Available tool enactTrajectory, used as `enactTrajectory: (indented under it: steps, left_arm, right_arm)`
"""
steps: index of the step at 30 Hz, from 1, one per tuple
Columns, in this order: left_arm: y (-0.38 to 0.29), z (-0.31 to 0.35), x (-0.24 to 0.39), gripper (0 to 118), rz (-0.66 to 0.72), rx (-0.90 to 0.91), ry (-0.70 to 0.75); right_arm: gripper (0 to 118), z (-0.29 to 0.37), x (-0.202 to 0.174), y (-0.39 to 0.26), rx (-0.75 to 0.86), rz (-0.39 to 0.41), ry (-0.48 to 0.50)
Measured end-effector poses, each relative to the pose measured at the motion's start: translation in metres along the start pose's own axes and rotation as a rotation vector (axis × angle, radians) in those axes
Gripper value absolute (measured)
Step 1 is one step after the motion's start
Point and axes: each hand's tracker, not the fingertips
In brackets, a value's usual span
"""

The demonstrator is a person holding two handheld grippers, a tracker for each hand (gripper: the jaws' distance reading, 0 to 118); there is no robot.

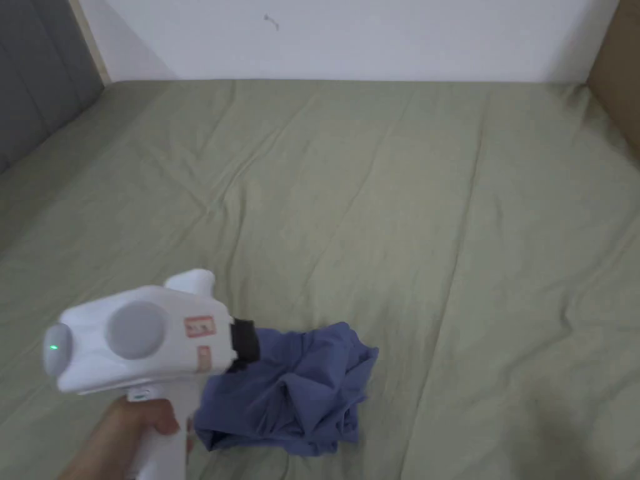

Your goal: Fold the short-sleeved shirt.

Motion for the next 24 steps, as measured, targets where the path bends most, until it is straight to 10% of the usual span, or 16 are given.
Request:
enactTrajectory:
  steps: [13, 24]
  left_arm:
    - [-0.034, -0.056, 0.087, 0, -0.143, -0.130, -0.097]
    - [-0.034, -0.004, 0.045, 0, 0.032, -0.146, -0.559]
  right_arm:
    - [0, 0.006, -0.012, 0.008, 0.005, 0.044, -0.035]
    - [0, -0.028, -0.094, 0.046, 0.018, 0.204, 0.113]
